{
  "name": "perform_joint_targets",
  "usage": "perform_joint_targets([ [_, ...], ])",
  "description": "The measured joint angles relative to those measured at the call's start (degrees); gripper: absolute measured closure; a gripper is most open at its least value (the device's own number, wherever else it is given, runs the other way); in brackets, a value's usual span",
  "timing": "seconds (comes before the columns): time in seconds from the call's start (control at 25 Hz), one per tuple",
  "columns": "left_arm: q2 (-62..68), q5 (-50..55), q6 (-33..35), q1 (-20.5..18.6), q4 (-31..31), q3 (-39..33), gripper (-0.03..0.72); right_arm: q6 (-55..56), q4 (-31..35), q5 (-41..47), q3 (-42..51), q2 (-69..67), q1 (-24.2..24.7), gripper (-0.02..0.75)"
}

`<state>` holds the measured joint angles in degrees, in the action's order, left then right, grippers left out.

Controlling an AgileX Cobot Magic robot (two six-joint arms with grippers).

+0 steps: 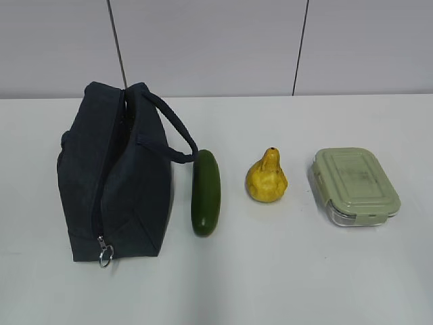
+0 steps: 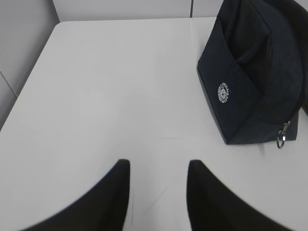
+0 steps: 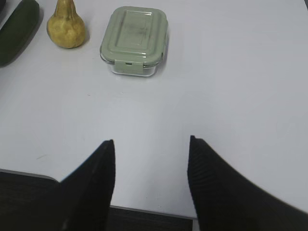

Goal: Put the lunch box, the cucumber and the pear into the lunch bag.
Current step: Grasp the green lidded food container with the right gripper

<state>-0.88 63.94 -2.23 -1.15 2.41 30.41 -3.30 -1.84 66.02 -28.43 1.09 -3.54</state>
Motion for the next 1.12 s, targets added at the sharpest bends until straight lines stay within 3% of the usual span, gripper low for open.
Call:
perform_joint_targets([
  [0.6,0.00,0.00,0.00,0.00,0.00,0.00,0.449,0.10,0.00,0.00,0.00,-0.19,0.00,0.347],
  [1.12,0.00,0.00,0.00,0.00,0.00,0.00,0.449,2.15,0.00,-6.00,-8.07,-18.77,0.00,0.346],
])
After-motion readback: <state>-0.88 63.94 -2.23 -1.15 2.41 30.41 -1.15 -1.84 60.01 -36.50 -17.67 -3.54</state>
